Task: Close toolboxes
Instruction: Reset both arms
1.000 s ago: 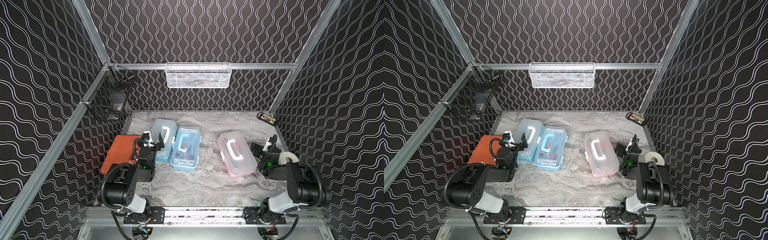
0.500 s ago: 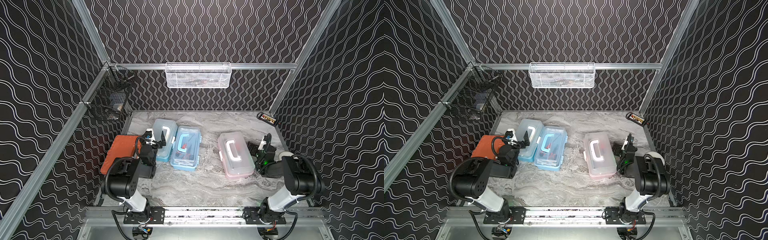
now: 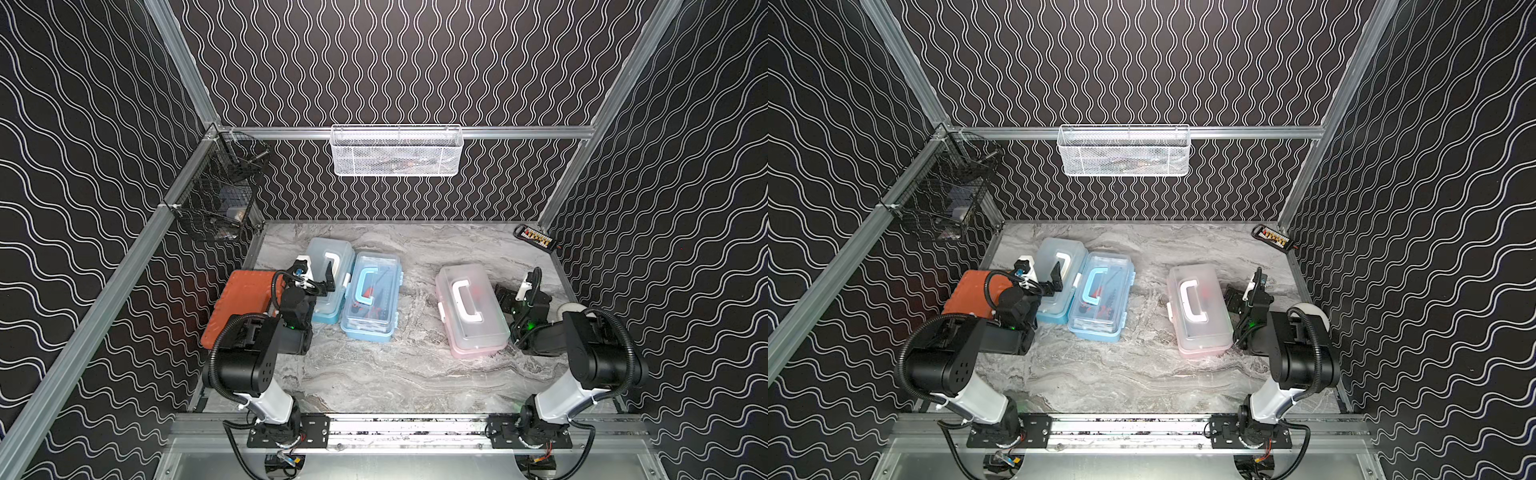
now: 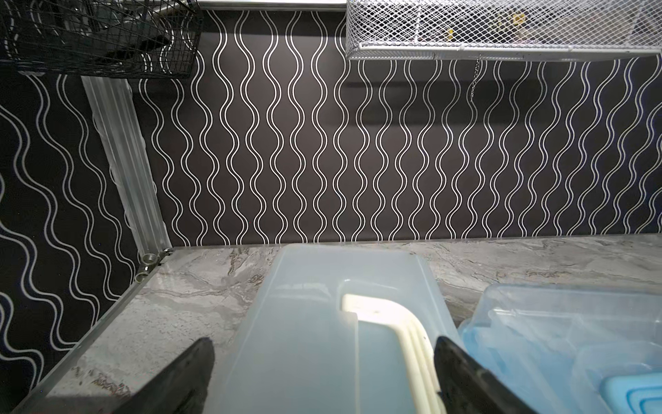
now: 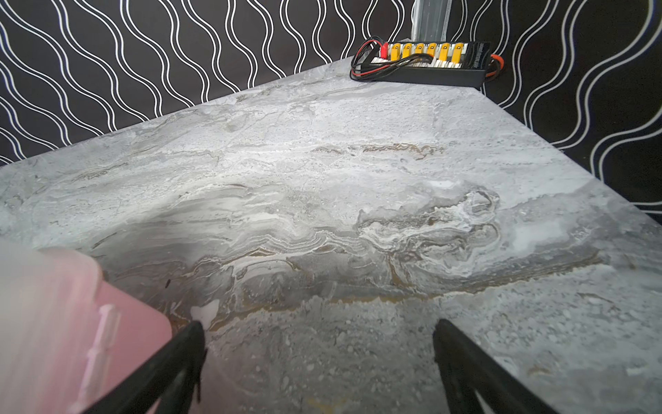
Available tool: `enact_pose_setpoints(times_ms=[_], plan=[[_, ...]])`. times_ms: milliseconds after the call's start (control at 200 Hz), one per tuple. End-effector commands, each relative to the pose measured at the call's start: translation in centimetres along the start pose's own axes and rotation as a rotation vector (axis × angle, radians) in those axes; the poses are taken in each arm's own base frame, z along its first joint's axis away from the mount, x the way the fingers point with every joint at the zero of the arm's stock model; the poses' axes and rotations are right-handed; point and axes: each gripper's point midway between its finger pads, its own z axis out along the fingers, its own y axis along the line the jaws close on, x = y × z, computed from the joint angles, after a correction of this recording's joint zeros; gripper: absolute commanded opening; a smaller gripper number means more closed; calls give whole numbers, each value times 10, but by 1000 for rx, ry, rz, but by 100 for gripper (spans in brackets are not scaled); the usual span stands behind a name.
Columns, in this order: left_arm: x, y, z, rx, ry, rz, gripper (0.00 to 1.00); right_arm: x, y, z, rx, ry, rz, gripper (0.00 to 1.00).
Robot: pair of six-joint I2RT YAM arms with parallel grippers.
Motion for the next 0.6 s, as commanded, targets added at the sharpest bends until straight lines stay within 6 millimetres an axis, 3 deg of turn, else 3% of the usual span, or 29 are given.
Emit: enact_pose_setpoints(times_ms=[0, 170, 385, 596], plan=[[82, -5, -14, 31, 320, 27, 99, -11, 2, 0, -3, -45, -7, 99], [82, -2, -14, -20, 324, 46, 99, -11, 2, 0, -1, -45, -10, 99], [76, 23, -23, -203, 274, 35, 99, -11, 2, 0, 0, -45, -12, 99], [76, 24, -23, -213, 276, 36, 99, -11, 2, 0, 1, -44, -12, 99]])
